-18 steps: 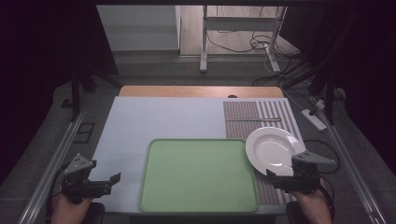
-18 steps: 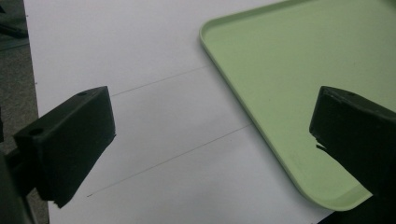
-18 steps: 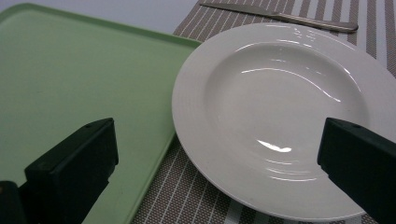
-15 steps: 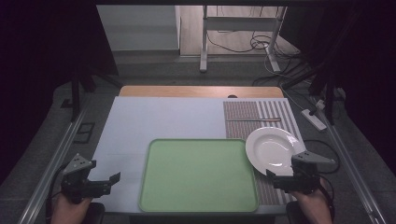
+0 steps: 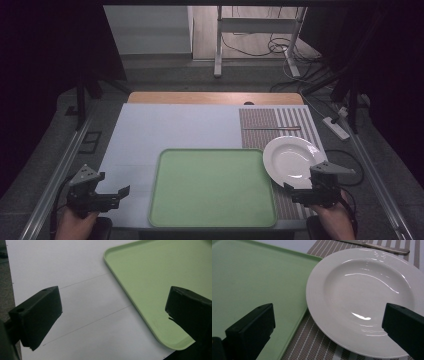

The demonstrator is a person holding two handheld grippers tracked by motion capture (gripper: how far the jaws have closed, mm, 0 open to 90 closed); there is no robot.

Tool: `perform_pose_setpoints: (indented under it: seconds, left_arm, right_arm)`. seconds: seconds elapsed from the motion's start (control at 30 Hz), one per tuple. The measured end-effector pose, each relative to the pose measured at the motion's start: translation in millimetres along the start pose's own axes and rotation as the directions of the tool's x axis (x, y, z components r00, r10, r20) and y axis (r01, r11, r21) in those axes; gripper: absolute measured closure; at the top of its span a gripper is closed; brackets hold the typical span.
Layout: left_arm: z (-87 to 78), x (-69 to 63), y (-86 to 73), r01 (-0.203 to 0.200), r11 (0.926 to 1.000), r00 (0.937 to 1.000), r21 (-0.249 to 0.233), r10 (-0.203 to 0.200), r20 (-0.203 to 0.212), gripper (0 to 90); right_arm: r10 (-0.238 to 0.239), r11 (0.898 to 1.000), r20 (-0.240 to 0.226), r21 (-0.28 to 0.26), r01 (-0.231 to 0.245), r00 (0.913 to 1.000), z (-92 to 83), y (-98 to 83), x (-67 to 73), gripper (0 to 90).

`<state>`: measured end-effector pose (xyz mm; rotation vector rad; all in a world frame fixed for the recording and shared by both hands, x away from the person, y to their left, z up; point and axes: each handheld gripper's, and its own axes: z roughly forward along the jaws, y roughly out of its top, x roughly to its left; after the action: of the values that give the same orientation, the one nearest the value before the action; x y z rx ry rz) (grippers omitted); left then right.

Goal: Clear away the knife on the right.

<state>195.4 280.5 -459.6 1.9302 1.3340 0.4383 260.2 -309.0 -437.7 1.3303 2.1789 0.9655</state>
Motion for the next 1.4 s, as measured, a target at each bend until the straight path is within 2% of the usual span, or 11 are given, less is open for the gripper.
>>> perform_pose_setpoints:
  seconds: [0.3,0.47,0.83,0.9,1.13,1.4]
  left_arm:
    - [0.9,-0.5,0.3,-0.002,1.0,1.0,0.008,0.002,-0.005,1.4]
    - [1.2,-0.7,0.5,-0.003,0.9999,1.0,0.011,0.003,-0.007,1.6]
    - [1.3,-0.8,0.6,-0.003,0.9999,1.0,0.013,0.003,-0.007,1.7]
    - [1.4,-0.9,0.7,-0.003,0.9999,1.0,0.013,0.003,-0.007,1.7]
    - [1.5,-1.4,0.8,-0.008,0.9998,0.9999,0.015,0.008,-0.01,1.7]
    - [1.7,-1.8,0.8,-0.012,0.9998,0.9999,0.017,0.012,-0.012,1.8]
  right_arm:
    - [-0.023,1.0,-0.002,0.009,0.023,0.9997,0.5,1.0,2.7,0.0]
    - [-0.033,0.999,-0.004,-0.012,0.033,0.9994,0.9,3.0,2.2,0.0]
    - [-0.068,0.998,-0.011,-0.002,0.068,0.9976,13.6,14.0,-0.8,0.0]
    - [-0.075,0.997,-0.022,-0.017,0.075,0.9969,17.7,16.4,-3.4,0.0]
    - [-0.08,0.997,-0.041,-0.018,0.079,0.996,28.1,21.1,-6.3,0.0]
    - [-0.058,0.998,-0.054,-0.014,0.057,0.9969,42.0,31.4,-14.0,0.0]
